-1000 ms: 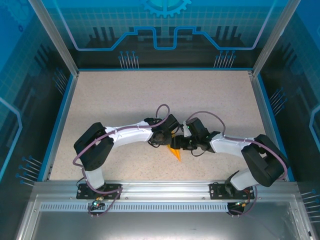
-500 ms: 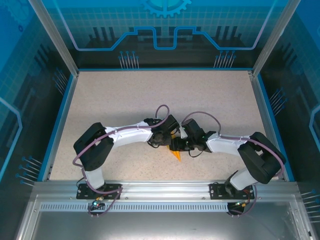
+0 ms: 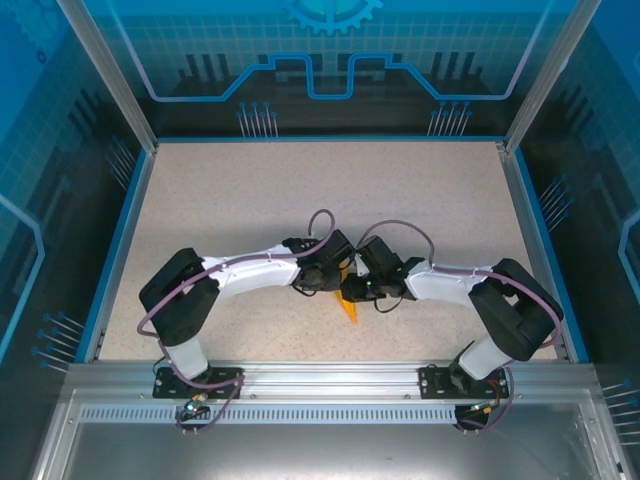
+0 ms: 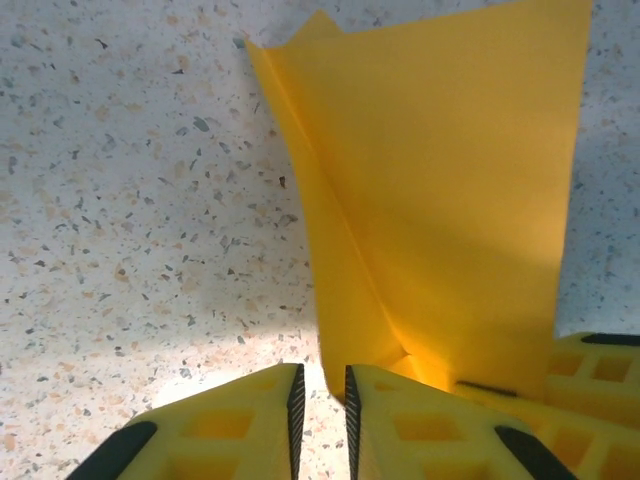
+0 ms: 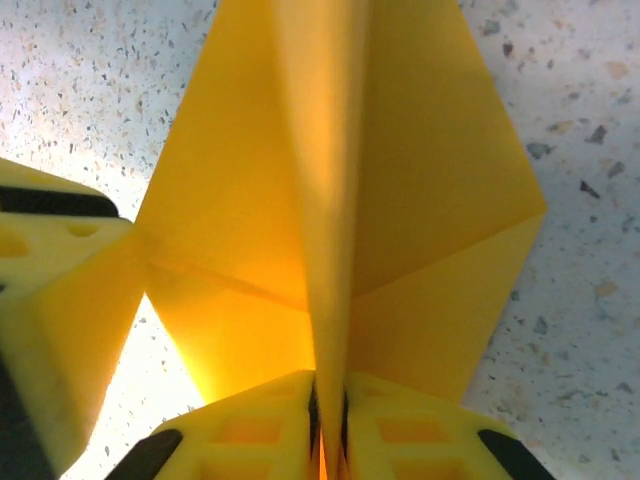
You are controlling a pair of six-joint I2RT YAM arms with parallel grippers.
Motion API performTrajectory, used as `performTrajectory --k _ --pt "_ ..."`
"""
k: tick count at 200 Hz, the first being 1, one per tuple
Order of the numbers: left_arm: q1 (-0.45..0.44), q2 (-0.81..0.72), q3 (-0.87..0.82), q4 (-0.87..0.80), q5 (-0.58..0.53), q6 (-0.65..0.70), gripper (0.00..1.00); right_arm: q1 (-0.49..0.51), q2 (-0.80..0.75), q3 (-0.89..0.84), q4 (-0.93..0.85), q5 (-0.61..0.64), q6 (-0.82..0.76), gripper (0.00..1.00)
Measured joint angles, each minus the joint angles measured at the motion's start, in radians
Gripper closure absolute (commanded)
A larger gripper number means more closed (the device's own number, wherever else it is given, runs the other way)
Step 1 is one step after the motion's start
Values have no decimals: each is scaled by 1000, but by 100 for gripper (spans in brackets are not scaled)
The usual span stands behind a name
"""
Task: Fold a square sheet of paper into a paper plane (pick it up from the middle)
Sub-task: Move a paper plane to the center of the table.
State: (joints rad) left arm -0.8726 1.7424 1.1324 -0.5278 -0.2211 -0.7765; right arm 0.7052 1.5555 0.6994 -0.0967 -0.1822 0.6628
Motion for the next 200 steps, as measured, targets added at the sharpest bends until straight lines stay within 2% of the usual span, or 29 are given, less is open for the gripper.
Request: performTrajectory --k 37,78,113,151,200 --pt "0 -90 -60 37 -3 -2 65 35 0 90 -104 74 -10 90" --pt "3 -232 -142 63 -64 -12 63 79 24 271 -301 278 -9 89" --pt "30 -323 -214 80 -111 -43 63 77 145 415 -421 414 -2 87" --pt "84 -393 -301 90 -127 -81 62 72 284 509 -483 464 0 86" --pt "127 -457 -358 95 -127 -90 62 63 354 544 -494 464 21 81"
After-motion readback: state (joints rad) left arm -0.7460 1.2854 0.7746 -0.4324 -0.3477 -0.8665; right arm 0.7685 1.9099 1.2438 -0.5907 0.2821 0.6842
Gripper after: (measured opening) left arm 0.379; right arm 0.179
